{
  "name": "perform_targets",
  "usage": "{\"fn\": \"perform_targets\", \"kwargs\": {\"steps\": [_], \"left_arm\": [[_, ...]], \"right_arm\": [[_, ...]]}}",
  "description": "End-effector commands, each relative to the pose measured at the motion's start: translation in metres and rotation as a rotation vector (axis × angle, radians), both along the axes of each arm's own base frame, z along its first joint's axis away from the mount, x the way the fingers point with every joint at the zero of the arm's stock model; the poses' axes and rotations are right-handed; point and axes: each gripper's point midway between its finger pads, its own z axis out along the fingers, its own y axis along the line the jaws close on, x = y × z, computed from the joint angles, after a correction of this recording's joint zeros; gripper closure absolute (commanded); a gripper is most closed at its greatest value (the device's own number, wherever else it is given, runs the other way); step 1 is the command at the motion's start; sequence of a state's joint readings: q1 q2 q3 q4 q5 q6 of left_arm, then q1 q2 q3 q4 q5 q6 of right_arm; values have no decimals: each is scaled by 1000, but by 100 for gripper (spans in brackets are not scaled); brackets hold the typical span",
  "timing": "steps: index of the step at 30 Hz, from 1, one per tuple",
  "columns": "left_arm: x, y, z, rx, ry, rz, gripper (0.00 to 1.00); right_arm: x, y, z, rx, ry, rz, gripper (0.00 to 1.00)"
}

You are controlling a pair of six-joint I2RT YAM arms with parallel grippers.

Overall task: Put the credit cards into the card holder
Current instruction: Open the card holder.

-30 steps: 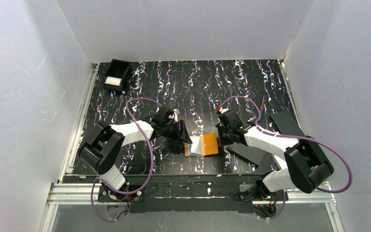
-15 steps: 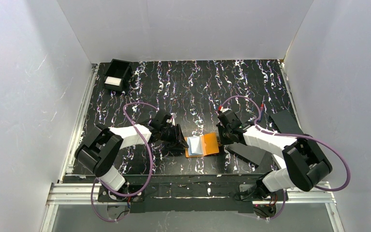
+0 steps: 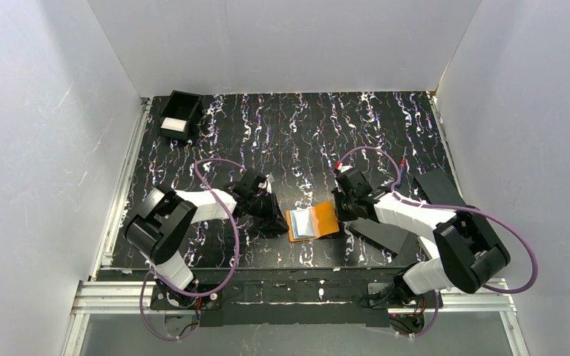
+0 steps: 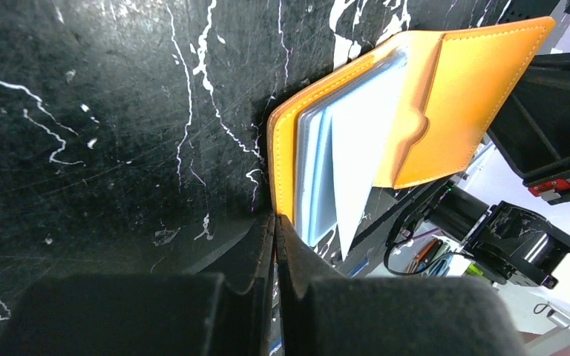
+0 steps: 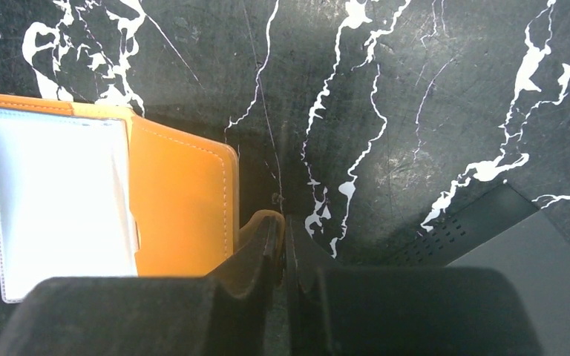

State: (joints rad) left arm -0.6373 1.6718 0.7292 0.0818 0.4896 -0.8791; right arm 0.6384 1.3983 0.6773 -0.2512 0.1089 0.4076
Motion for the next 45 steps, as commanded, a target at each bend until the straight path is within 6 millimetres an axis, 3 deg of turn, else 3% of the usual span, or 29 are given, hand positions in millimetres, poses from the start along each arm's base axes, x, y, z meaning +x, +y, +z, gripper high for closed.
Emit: {"fn": "perform_targets", "kwargs": {"steps": [1, 9, 11, 15, 19, 22, 25, 27, 30, 35, 39, 45], "left_arm": [[12, -7, 26, -43, -105, -11, 100], [9, -6, 62, -119, -202, -22, 100], [8, -7, 65, -132, -197, -24, 100], [7, -9, 70, -149, -199, -28, 100], [6, -10, 68, -150, -181, -27, 100], [4, -9, 67, -151, -167, -21, 100], [1, -6, 63, -141, -154, -10, 100], [-2, -4, 61, -129, -137, -11, 100], [-2, 2, 51, -62, -113, -10, 100], [-7, 10, 39, -1, -67, -17, 76], [-8, 10, 33, 4, -62, -19, 58], [-5, -1, 23, -38, -29, -20, 56]], "right_arm": [[4, 3, 11, 12, -28, 24, 83], [20, -7, 58, -77, -133, 17, 41], [21, 1, 72, -55, -160, 41, 37], [13, 37, 98, 70, -205, 125, 29], [-6, 78, 102, 266, -147, 216, 25], [-10, 86, 96, 267, -144, 228, 24], [-6, 73, 85, 170, -156, 185, 24], [-2, 58, 76, 80, -161, 153, 27], [-1, 57, 75, 89, -182, 150, 34], [-3, 41, 41, 0, -136, 93, 40], [-7, 24, 15, -54, -98, 40, 61], [-8, 14, -9, -96, -60, 18, 92]]}}
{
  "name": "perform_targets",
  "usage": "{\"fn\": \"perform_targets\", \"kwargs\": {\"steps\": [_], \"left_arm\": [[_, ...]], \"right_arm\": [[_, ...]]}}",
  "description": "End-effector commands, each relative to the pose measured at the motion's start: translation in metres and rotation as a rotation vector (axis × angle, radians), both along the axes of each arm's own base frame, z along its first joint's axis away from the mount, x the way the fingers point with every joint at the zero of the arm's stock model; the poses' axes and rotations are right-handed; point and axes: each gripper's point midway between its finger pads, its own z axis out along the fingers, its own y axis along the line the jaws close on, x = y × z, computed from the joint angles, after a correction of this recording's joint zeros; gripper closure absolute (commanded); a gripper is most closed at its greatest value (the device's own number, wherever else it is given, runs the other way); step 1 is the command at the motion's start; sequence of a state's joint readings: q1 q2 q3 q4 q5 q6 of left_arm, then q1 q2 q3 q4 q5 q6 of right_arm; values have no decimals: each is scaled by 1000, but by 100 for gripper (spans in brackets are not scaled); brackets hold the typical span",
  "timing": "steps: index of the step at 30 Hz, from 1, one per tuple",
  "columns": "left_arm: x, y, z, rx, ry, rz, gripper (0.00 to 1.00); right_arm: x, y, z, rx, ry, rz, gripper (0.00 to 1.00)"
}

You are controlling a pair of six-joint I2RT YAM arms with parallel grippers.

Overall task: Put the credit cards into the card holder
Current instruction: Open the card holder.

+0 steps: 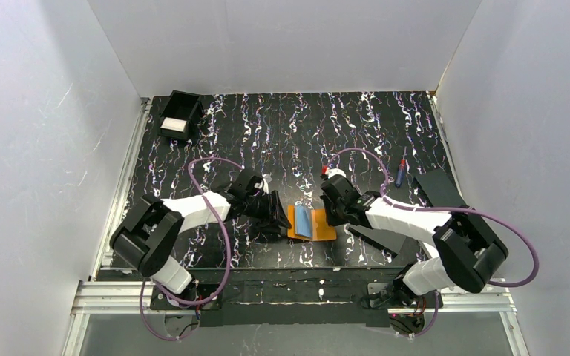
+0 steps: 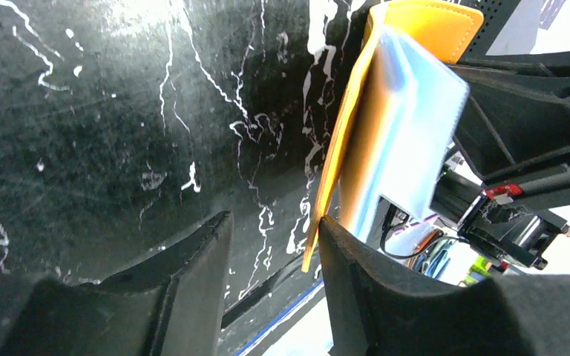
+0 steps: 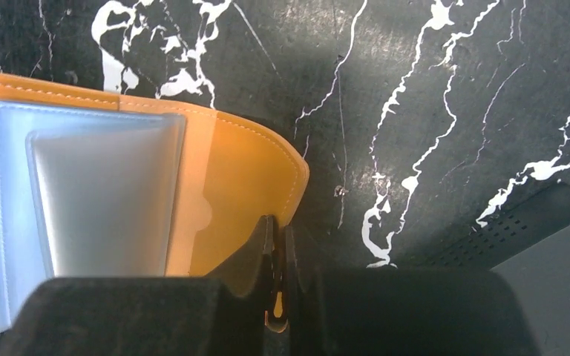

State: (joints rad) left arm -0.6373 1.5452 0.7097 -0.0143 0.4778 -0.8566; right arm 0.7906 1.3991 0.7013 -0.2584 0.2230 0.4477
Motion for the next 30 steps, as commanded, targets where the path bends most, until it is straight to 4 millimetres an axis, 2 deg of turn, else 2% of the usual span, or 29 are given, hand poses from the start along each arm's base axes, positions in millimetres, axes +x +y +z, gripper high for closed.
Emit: {"fn": "perform_targets", "kwargs": {"steps": [1, 5, 11, 12, 16, 19, 22, 26, 30], "left_arm": [[6, -13, 0, -45, 11, -9, 57], [6, -18, 1, -68, 22, -23, 57], [6, -20, 10, -89, -5, -45, 50], [7, -22, 10, -95, -2, -51, 52], [10, -31, 19, -117, -19, -72, 85], [14, -34, 34, -113, -92, -77, 94], [15, -29, 40, -97, -127, -61, 98], [8, -22, 33, -60, -105, -70, 100], [4, -19, 25, -54, -78, -63, 100]], "right_arm": [[3, -11, -19, -53, 8, -40, 95], [3, -7, -21, -36, 13, -32, 96], [3, -7, -23, -37, 13, -23, 96], [2, -6, -24, -32, 18, -19, 96], [-2, 8, -26, 29, 37, 14, 93], [-3, 14, -19, 53, 45, 43, 83], [1, 11, -1, 37, 19, 51, 69], [9, 2, 31, -20, -33, 61, 50], [11, 5, 60, 2, -65, 82, 39]]}}
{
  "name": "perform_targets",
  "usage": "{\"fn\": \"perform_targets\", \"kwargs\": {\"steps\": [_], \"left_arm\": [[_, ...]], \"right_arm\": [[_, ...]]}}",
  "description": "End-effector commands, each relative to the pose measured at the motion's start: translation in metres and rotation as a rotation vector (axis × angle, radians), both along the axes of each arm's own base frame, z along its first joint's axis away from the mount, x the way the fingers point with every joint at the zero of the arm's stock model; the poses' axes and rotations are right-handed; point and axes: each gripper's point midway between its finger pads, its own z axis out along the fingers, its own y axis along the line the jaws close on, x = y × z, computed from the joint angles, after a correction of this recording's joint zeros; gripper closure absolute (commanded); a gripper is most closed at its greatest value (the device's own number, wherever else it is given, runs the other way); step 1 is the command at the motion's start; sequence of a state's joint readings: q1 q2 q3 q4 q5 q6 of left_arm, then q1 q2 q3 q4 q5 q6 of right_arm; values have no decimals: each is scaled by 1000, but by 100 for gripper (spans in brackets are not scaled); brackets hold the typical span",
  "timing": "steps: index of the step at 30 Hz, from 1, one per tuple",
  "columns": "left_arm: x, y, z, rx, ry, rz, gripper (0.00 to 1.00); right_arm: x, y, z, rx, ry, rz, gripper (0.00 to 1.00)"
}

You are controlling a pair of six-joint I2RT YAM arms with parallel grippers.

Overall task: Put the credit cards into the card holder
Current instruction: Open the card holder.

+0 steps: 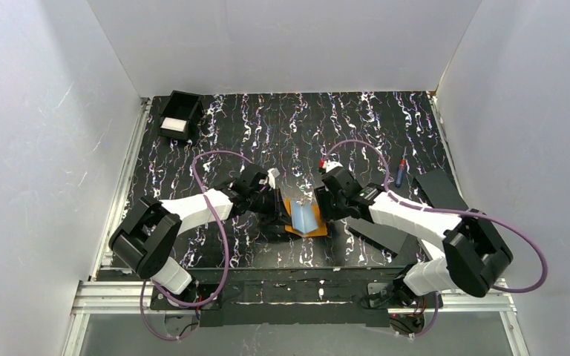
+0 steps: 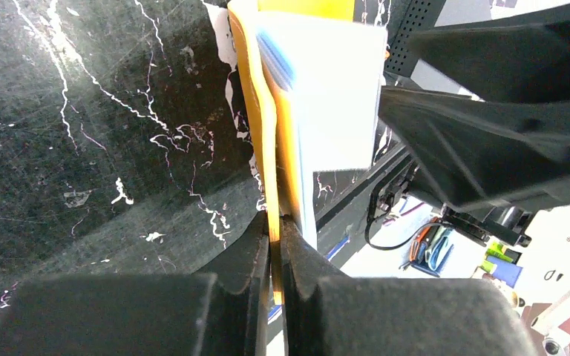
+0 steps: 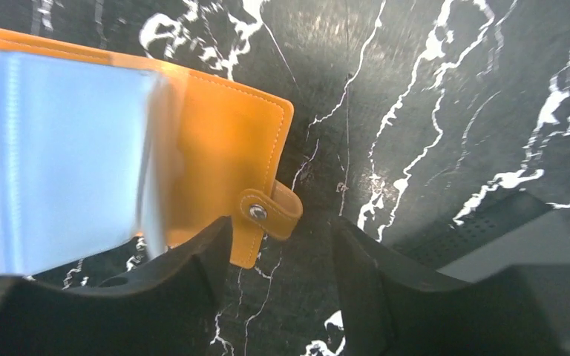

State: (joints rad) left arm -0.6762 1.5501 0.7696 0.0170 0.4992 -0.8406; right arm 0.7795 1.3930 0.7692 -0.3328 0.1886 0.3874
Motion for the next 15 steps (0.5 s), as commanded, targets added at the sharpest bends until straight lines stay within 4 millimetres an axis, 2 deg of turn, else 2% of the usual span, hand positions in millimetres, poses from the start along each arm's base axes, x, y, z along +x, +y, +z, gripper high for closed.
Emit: {"fn": "perform_targets", "kwargs": {"steps": [1, 3, 7, 11, 15], "left_arm": [[-3, 5, 1, 11, -4, 3, 100], [-4, 6, 1, 12, -3, 5, 100], [-4, 6, 0, 14, -1, 4, 100], [-6, 8, -4, 24, 5, 3, 100], [-8, 12, -13, 44, 13, 0, 100]], "right_arm": [[8, 2, 51, 20, -79, 24, 37], [8, 7, 64, 55, -93, 39, 33], [-2, 42, 80, 242, -83, 134, 28], [-13, 69, 71, 366, -11, 185, 29], [-11, 77, 60, 393, 13, 169, 41]]}}
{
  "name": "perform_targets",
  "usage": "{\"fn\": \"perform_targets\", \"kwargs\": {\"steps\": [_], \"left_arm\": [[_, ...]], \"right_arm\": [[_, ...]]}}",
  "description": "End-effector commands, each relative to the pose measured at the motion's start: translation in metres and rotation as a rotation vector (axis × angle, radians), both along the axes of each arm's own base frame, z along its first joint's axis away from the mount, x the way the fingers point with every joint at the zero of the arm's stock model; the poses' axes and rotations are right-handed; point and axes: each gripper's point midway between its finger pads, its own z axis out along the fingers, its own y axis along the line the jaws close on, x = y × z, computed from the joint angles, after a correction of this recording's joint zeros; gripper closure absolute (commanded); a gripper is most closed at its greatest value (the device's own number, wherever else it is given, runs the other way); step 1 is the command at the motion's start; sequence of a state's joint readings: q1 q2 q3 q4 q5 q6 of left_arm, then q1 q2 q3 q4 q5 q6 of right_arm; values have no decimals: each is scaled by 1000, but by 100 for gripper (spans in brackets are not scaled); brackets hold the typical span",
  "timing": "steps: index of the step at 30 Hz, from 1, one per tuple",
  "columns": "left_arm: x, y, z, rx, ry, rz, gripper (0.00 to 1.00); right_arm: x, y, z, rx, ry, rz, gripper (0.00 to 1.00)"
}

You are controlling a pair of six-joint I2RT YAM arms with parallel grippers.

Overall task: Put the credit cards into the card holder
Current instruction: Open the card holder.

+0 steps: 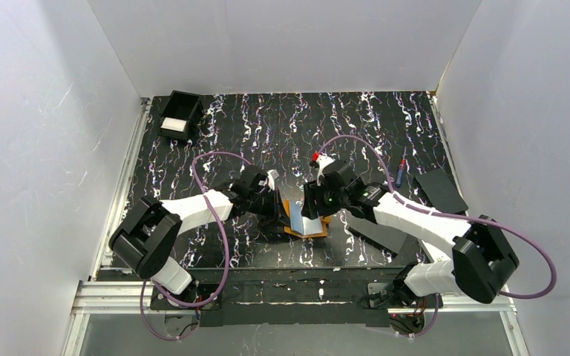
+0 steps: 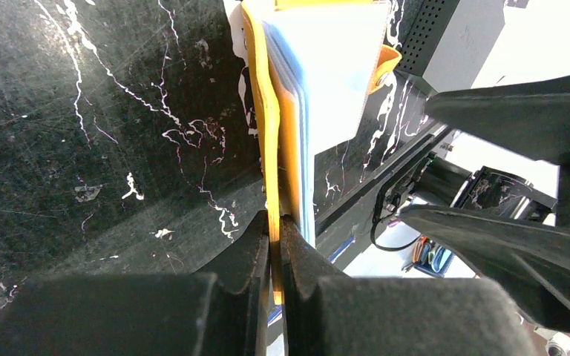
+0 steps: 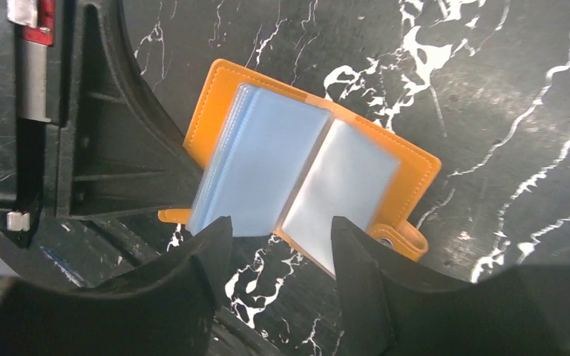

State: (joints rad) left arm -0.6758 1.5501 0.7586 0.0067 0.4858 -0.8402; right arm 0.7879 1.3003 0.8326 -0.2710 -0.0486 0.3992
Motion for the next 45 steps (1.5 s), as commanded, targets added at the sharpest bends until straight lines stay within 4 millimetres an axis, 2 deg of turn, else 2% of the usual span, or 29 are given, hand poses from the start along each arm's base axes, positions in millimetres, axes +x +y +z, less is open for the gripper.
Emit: {"fn": "perform_targets", "kwargs": {"steps": [1, 8, 11, 13, 17, 21, 26, 28, 33, 40, 42, 45], "left_arm": [[-7, 8, -10, 29, 8, -9, 100], [-10, 13, -18, 54, 15, -10, 100], [-9, 11, -8, 37, -2, -15, 100], [-7, 7, 5, 14, -11, -20, 100], [-2, 1, 28, -7, -19, -16, 100], [-2, -7, 35, -20, 4, -22, 100], [-5, -6, 23, 20, 29, -13, 100], [-6, -1, 22, 68, 23, -9, 100], [-3, -3, 32, 77, -7, -18, 100], [-10, 7, 4, 133, 24, -24, 100], [-14, 10, -6, 141, 37, -20, 100], [-16, 11, -10, 140, 42, -19, 100]], "right_arm": [[-3, 23, -7, 100, 38, 24, 44], [-5, 28, -37, 92, 96, 24, 65], [-5, 18, -51, 44, 106, -10, 66], [-5, 8, -60, 3, 107, -41, 66], [-5, -5, -67, -46, 98, -80, 63], [-4, -4, -60, -9, 103, -90, 57], [0, -6, -46, 78, 121, -128, 51], [2, -10, -46, 86, 124, -143, 49], [5, -22, -54, 87, 147, -169, 49], [1, -10, -41, 195, 135, -88, 43], [-4, -2, -26, 277, 137, -70, 37], [-4, 1, -22, 319, 152, -77, 36]]}}
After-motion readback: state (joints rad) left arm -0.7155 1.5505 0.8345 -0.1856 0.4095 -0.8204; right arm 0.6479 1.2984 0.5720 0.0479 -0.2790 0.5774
